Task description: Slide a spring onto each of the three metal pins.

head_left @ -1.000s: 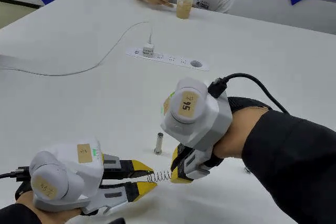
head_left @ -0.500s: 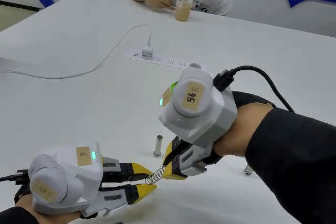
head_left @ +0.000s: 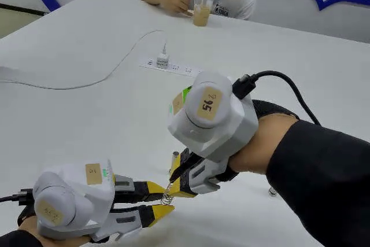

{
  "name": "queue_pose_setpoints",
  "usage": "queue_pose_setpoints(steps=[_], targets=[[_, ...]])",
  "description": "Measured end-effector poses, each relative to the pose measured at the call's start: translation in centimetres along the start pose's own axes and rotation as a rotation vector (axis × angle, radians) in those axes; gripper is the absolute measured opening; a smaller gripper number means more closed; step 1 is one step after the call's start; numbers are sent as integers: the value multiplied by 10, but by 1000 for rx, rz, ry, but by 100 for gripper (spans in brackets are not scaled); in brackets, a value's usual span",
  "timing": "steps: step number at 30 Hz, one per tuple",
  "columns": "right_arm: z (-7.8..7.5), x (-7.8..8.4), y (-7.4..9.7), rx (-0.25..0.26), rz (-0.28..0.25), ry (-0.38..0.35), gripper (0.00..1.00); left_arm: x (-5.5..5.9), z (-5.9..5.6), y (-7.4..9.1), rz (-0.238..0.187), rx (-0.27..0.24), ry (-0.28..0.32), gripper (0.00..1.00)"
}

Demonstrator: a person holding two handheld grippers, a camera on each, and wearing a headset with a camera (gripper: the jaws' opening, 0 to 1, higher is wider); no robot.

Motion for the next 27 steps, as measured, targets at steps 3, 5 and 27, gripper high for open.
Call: queue_pose_setpoints(steps=[3,5,27], targets=[[1,-1,0,0,-1,4,11,0,0,0,-2,1,0,12],[1,-2,0,1,-1,9,11,0,0,-1,-4,2,1,12],[-10,2,0,15,11,13,11,0,3,-2,-17,-5,37,23]])
Point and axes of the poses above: the centre of the closed fingertips' face, and the gripper's own axes: y roughly backward along the fingers, z roughly to its left, x roughly out of its underside, the point moved 1 cm from there along y, roughly backward along the fingers, and after that the axes turned 7 degrees about x, right-handed, at the moved point
